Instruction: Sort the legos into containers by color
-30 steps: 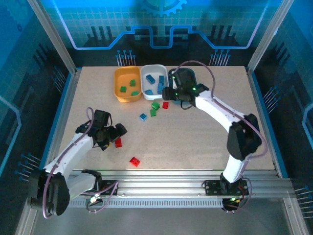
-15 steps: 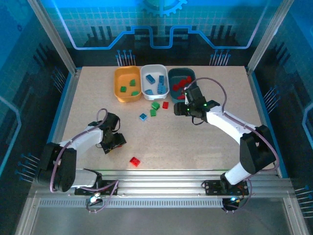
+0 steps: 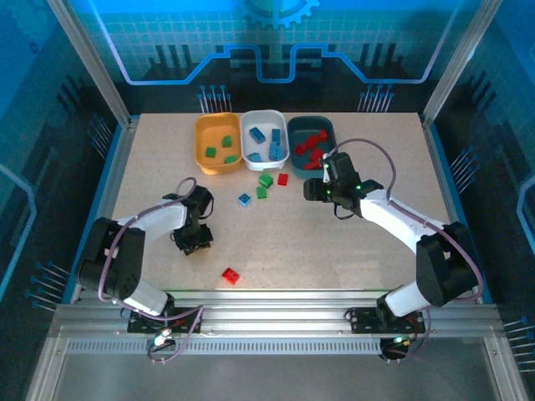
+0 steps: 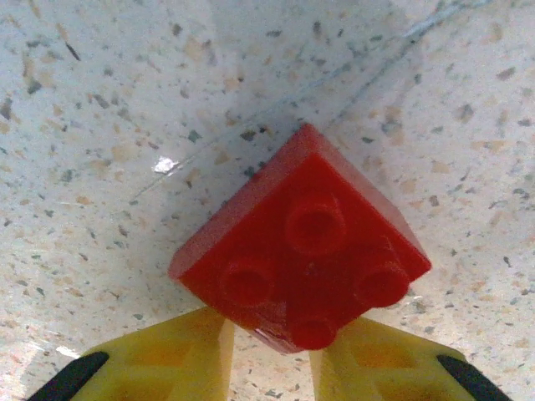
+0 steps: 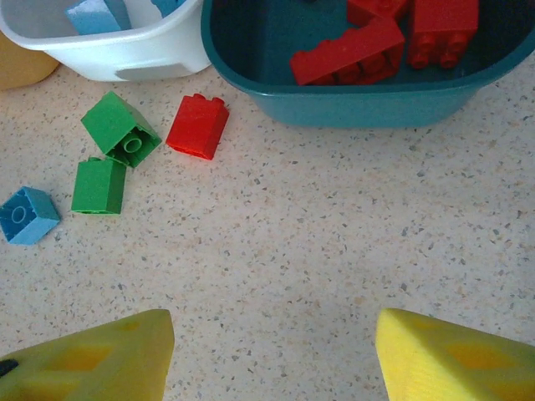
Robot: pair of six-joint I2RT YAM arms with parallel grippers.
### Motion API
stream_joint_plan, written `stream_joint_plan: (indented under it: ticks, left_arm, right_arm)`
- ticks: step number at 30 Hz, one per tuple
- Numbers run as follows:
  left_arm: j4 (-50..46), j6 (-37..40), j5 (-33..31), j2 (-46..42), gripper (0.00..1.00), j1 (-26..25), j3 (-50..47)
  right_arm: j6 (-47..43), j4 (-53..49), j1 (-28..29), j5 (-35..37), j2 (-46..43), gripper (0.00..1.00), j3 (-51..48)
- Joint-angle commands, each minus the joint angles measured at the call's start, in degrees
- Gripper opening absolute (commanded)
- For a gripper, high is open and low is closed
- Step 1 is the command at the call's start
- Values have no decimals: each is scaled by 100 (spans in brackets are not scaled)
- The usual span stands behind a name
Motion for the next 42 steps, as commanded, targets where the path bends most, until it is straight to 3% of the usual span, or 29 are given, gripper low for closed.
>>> stream_joint_plan:
  ticks: [1,4,6,10,15,24,39,42]
  left_arm:
    - [707,109,-12,195,32,-172,351]
    - [485,0,-180,254,62,-386,511]
    - [403,-86,-197,193,74,-411,509]
    - [233,-8,-266,-115,80,-429,553]
    - [13,273,-773,138,82,-351,1029]
    - [96,437,-953,1185,78,-264,1447]
    - [184,366,-752,489,78,-279,986]
    - [331,359,-676,614,72,-280,875]
  right_arm:
    - [-2,191,-89,-92,-191,66,-69]
    - [7,178,-105,-88,-208,66,-82]
    - [-2,174,-113,-85,-217,66,-92]
    - [17,180,-124,-85,-227,66,-135]
    - [54,206,-125,-137,-209,66,-145]
    - [6,145,-136,-25,-364,66,-203]
    - [63,194,-192,-89,-376,66,-251]
    - [68,185,-184,-109,-375,66,-250]
